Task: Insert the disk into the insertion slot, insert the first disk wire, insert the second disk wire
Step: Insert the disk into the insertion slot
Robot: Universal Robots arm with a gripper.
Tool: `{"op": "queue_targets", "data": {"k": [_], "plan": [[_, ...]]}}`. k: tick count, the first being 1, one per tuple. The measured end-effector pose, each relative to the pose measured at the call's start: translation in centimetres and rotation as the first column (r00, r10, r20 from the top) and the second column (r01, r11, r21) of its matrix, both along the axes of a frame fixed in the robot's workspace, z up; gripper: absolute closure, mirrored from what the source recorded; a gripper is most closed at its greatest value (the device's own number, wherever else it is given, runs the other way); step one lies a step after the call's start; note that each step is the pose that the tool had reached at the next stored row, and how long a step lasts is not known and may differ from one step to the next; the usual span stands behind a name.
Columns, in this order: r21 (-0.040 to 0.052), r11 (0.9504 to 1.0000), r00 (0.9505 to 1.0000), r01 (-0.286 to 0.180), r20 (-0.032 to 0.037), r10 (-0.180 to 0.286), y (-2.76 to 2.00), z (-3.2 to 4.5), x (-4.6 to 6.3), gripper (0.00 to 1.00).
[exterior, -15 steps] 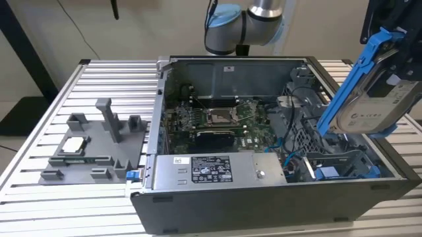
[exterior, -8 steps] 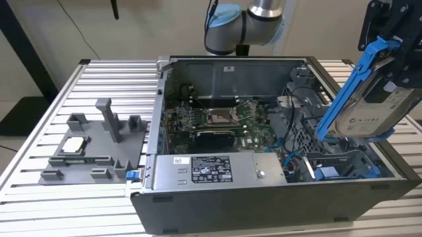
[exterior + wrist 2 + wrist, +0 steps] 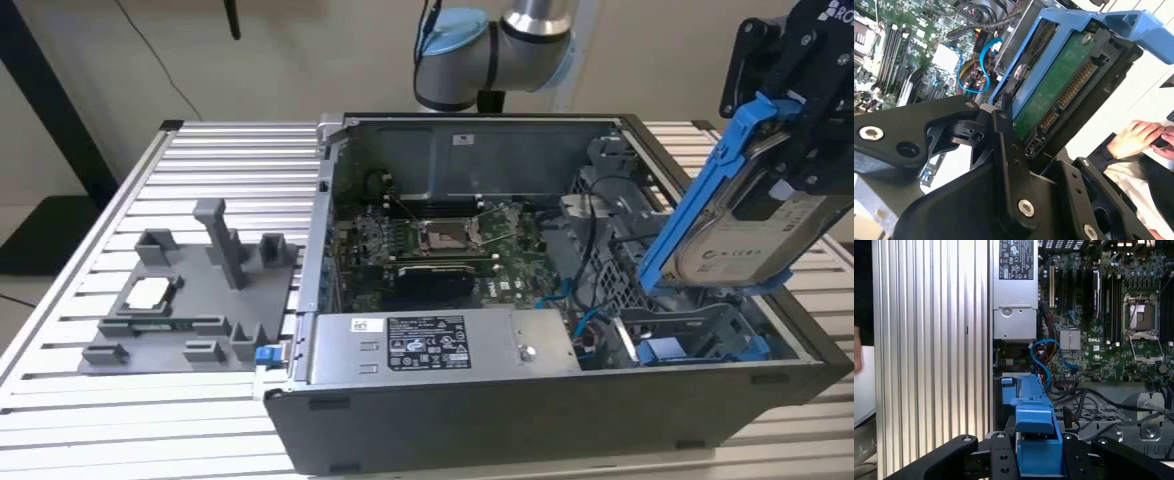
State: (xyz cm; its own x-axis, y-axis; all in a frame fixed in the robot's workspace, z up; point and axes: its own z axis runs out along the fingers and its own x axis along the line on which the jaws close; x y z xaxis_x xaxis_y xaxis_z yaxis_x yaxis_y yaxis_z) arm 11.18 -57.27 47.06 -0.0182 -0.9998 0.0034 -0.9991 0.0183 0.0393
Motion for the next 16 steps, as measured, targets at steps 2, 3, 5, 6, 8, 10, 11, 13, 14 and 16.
{"op": "queue_targets", "data": {"k": [2,3,5,6,8,10,11,13,14,16], "plan": [[0.0001,1.0,1.0,0.0,0.0,0.0,0.0,-0.23,0.0,0.67],[0.0,1.0,1.0,0.0,0.0,0.0,0.0,-0.34,0.1,0.67],[0.0,1.0,1.0,0.0,0.0,0.0,0.0,-0.54,0.1,0.67],[0.0001,1.0,1.0,0.0,0.0,0.0,0.0,-0.66,0.2,0.67],[0.0002,1.0,1.0,0.0,0.0,0.0,0.0,-0.86,0.2,0.67],[0.0001,1.0,1.0,0.0,0.0,0.0,0.0,-1.08,0.3,0.67],[0.0001,1.0,1.0,0.0,0.0,0.0,0.0,-1.19,0.3,0.67],[0.001,1.0,1.0,0.0,0.0,0.0,-0.01,-1.49,0.4,0.67],[0.002,1.0,1.0,0.0,0.0,0.0,-0.01,-1.65,0.4,0.67],[0.004,1.0,1.0,0.0,0.0,0.0,0.0,-1.95,0.5,0.67]]}}
